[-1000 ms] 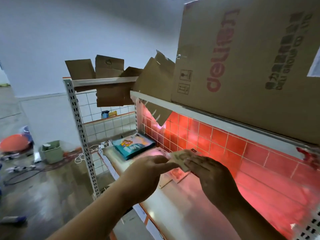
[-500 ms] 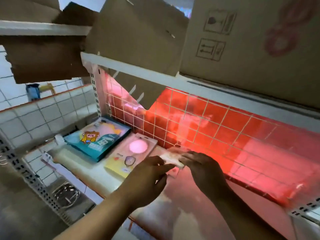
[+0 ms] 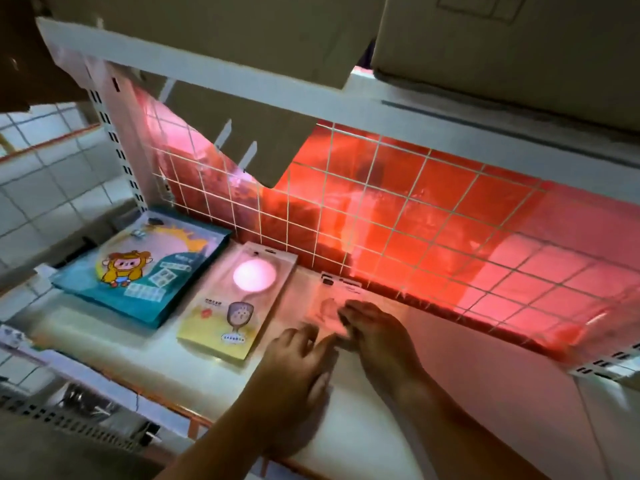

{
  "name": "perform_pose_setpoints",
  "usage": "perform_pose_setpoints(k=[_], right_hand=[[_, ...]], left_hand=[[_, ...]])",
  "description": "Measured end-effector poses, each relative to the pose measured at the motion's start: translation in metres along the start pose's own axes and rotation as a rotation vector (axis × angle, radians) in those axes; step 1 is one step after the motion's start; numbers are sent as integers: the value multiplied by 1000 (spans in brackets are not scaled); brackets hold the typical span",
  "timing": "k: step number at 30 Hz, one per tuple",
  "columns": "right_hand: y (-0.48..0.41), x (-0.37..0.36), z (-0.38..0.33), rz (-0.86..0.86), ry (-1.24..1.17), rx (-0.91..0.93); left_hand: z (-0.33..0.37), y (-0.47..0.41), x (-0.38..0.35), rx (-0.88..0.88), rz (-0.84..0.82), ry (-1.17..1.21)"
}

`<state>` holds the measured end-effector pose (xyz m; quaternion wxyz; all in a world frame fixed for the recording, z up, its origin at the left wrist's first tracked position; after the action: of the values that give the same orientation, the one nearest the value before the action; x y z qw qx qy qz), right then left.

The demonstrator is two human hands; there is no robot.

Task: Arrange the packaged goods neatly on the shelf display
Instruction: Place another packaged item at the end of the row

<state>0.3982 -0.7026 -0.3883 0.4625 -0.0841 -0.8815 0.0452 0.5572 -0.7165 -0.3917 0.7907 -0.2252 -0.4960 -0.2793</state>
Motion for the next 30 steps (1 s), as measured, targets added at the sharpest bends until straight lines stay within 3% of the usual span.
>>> perform_pose_setpoints(k=[3, 30], right_hand=[[0, -9, 8, -71, 183, 4], [1, -5, 11, -15, 176, 77]], left_hand=[[-3, -1, -5, 21, -13, -48], [-10, -2, -14, 119, 10, -14]])
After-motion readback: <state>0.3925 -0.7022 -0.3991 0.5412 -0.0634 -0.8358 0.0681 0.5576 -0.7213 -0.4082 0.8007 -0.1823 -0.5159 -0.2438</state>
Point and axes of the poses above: each hand's wrist, its own y-axis away from the middle knuckle, its own x-axis out of the back of the hand, z = x × y, the point moved 8 cm from there along -y, towards the middle knuckle, and after that the axes turned 10 degrees about x, right-handed, at the moved point
